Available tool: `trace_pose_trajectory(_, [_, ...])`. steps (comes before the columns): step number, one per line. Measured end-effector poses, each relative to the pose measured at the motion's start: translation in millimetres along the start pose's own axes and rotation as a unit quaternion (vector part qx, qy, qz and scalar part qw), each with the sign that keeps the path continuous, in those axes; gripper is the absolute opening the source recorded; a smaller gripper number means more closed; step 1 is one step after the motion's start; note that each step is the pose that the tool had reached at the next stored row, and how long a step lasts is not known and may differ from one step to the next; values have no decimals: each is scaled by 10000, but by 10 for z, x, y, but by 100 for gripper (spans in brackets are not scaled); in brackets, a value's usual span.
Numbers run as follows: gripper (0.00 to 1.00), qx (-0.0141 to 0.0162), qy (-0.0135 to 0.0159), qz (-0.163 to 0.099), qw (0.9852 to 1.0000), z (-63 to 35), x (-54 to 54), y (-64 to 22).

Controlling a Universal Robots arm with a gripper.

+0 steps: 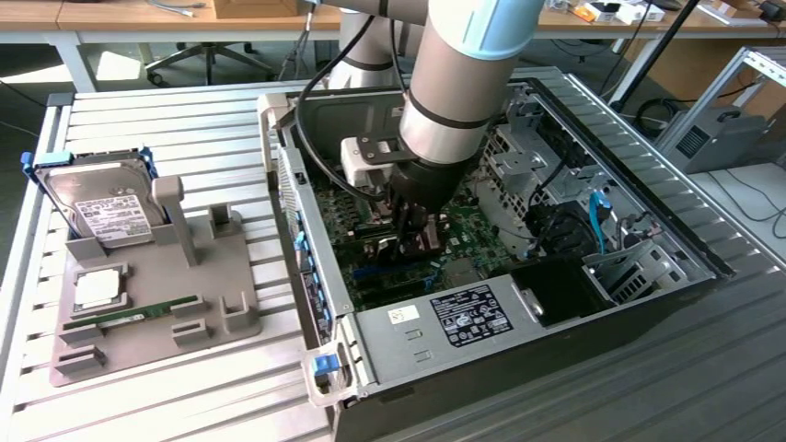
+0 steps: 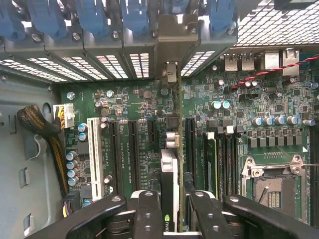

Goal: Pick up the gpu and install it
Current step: 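Insert the gpu into the slot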

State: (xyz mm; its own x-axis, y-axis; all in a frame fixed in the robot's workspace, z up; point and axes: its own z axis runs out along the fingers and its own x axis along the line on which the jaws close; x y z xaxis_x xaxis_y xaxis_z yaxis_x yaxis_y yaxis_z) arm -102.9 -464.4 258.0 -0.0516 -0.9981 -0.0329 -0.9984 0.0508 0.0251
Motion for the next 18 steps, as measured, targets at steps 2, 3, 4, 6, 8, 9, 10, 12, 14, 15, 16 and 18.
trace_pose_trajectory(2, [27,0,0,-1,10000,0,1,3])
trace_pose_trajectory(3, [27,0,0,-1,10000,0,0,4])
trace_pose_trajectory(4, [27,0,0,-1,10000,0,0,4])
trace_pose_trajectory(6, [27,0,0,-1,10000,0,0,4])
trace_pose_trajectory(8, [27,0,0,-6,10000,0,0,4])
trace_pose_trajectory(9, [27,-1,0,-11,10000,0,-1,4])
trace_pose_trajectory(10, [27,-1,0,-16,10000,0,-1,4])
trace_pose_trajectory(12, [27,-1,0,-27,10000,-1,-1,4])
trace_pose_trajectory(14, [27,-1,0,-43,10000,-1,-1,4])
trace_pose_trajectory(15, [27,-2,2,-57,10000,-2,-1,4])
trace_pose_trajectory(16, [27,-3,2,-69,10000,-2,-2,4])
trace_pose_trajectory(18, [27,-3,2,-74,10000,-1,-3,4])
